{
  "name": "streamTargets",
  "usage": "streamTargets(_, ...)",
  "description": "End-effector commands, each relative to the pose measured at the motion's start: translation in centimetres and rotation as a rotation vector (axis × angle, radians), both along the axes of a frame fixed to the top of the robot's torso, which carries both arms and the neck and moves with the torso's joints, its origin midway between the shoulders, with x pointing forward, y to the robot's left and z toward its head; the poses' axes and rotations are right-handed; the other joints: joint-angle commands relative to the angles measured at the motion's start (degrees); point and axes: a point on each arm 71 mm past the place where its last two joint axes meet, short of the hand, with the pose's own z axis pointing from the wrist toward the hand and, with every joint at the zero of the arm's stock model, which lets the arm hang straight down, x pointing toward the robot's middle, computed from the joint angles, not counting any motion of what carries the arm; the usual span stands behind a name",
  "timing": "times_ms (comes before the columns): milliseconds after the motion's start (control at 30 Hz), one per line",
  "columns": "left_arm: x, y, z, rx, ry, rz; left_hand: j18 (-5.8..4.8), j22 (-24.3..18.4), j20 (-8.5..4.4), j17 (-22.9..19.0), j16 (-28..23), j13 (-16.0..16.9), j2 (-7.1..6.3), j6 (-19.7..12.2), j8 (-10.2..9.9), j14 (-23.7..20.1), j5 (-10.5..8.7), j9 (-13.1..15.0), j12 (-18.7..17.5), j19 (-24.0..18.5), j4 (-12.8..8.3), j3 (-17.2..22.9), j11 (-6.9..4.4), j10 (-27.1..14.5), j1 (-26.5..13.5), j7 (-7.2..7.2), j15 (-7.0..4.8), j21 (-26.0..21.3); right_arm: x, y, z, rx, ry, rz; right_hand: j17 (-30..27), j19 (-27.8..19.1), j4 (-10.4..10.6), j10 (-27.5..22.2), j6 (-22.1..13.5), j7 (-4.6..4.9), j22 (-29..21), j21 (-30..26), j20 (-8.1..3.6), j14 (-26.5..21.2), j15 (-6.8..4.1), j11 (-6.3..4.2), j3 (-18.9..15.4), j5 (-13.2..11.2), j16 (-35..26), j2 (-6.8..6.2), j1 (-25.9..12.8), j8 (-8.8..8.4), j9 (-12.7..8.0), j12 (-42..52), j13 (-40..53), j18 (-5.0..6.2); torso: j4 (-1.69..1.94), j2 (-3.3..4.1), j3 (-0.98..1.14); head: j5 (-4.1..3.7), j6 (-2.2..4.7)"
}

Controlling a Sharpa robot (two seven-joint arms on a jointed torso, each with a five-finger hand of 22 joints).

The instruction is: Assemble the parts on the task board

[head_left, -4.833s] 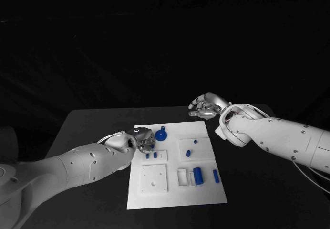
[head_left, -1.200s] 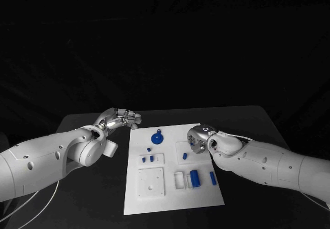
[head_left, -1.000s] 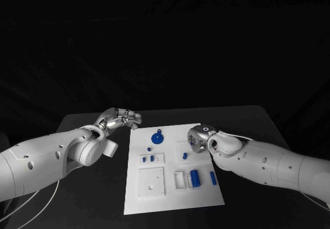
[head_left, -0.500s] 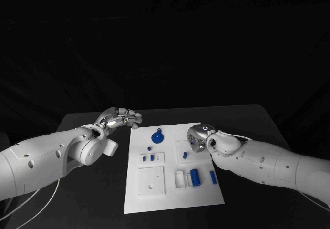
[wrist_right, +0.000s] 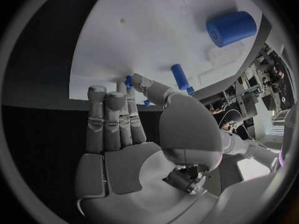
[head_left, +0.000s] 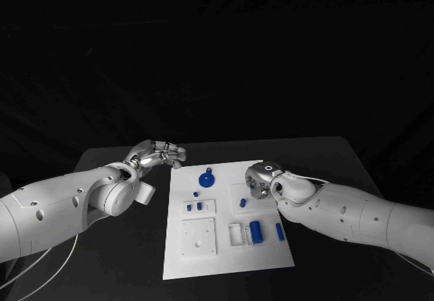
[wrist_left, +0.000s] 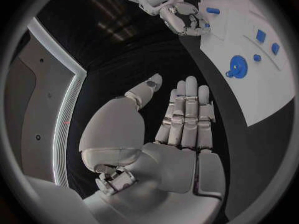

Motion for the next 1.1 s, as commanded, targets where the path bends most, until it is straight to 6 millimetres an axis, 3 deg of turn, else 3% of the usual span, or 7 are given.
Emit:
streamTargets(33, 0.0, -0.3, 0.1, -0.013, -0.001, -0.011, 0.08, 0.08, -0.02, 0.06, -0.32, -0.06, 0.26, -0.42, 0.27, 0.38, 0.3, -0.07, 0.12, 0.47, -0.03, -0.21, -0.02, -0.01, -0.14, -0.16, 0.02, -0.3, -0.6, 0.1, -1.1, -0.043, 0.025, 0.014, 0.13, 0.19, -0.27, 1.37, 0.5, 0.03, 1.4, 0.31, -0.2, -0.01, -0.37, 0.2, 0.04, 0.13, 0.27, 0.72, -0.05, 0.25, 0.05, 0.27, 0.27, 2.7, 0.02, 0.01, 0.01, -0.02, 0.0)
streamTargets(1100, 0.0, 0.1, 0.2, -0.017, -0.005, 0.005, 0.09, 0.17, -0.04, 0.43, -0.62, -0.09, 0.26, -0.48, 0.35, 0.52, 0.28, -0.12, 0.13, 0.61, -0.04, -0.31, 0.0, -0.03, -0.31, -0.15, 0.0, -0.39, -0.2, -0.4, 1.2, 0.068, -0.09, -0.005, 1.32, 1.16, -0.04, 3.76, 2.26, -0.6, 1.32, 2.33, -1.01, 0.91, -1.07, -0.52, 1.52, -0.49, 1.3, 0.15, -0.46, 0.47, 0.53, -0.21, 1.29, 2.7, -0.05, -0.02, 0.01, -0.01, 0.28)
